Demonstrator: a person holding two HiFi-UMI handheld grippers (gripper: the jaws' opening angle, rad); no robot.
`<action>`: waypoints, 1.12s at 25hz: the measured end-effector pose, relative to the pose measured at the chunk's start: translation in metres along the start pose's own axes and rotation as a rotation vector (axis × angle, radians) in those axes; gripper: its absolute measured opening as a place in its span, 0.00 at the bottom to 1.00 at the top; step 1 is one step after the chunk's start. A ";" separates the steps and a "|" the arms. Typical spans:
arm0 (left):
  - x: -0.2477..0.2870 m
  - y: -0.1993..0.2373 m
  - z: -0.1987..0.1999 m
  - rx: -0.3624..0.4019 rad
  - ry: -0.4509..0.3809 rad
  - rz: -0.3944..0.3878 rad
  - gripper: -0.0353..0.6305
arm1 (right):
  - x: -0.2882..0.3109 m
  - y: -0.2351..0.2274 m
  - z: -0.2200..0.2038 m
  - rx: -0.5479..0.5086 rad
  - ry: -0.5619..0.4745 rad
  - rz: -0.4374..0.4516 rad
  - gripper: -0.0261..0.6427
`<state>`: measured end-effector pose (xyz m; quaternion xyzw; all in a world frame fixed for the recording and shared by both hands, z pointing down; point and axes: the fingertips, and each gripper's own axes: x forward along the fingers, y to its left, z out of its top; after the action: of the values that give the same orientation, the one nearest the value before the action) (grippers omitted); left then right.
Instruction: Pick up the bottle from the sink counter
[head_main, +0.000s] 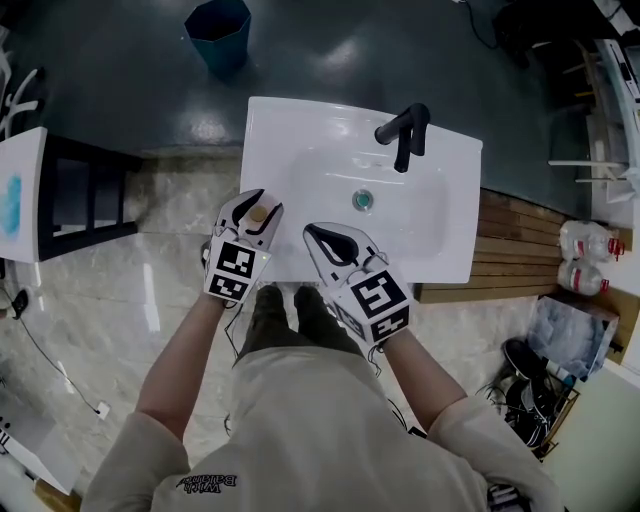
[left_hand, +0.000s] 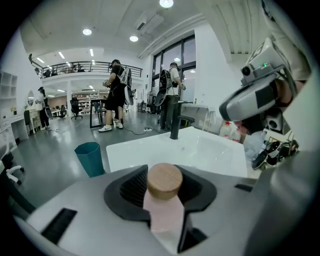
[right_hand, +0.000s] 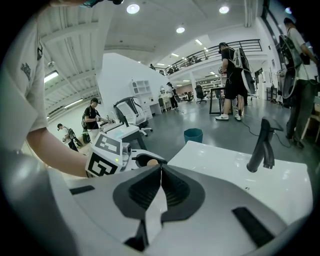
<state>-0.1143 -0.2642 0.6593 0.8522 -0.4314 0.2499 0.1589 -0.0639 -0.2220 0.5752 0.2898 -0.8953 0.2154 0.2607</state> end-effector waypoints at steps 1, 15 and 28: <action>0.000 0.000 0.001 0.010 -0.011 0.004 0.23 | 0.000 0.000 -0.001 0.004 0.000 0.000 0.03; -0.020 -0.001 0.030 0.007 0.005 -0.016 0.20 | -0.031 -0.022 0.014 0.029 -0.070 -0.067 0.03; -0.106 0.012 0.167 0.043 -0.121 0.072 0.20 | -0.108 -0.051 0.104 -0.089 -0.243 -0.201 0.03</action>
<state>-0.1288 -0.2832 0.4624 0.8529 -0.4652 0.2126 0.1049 0.0077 -0.2720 0.4432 0.3899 -0.8955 0.1117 0.1832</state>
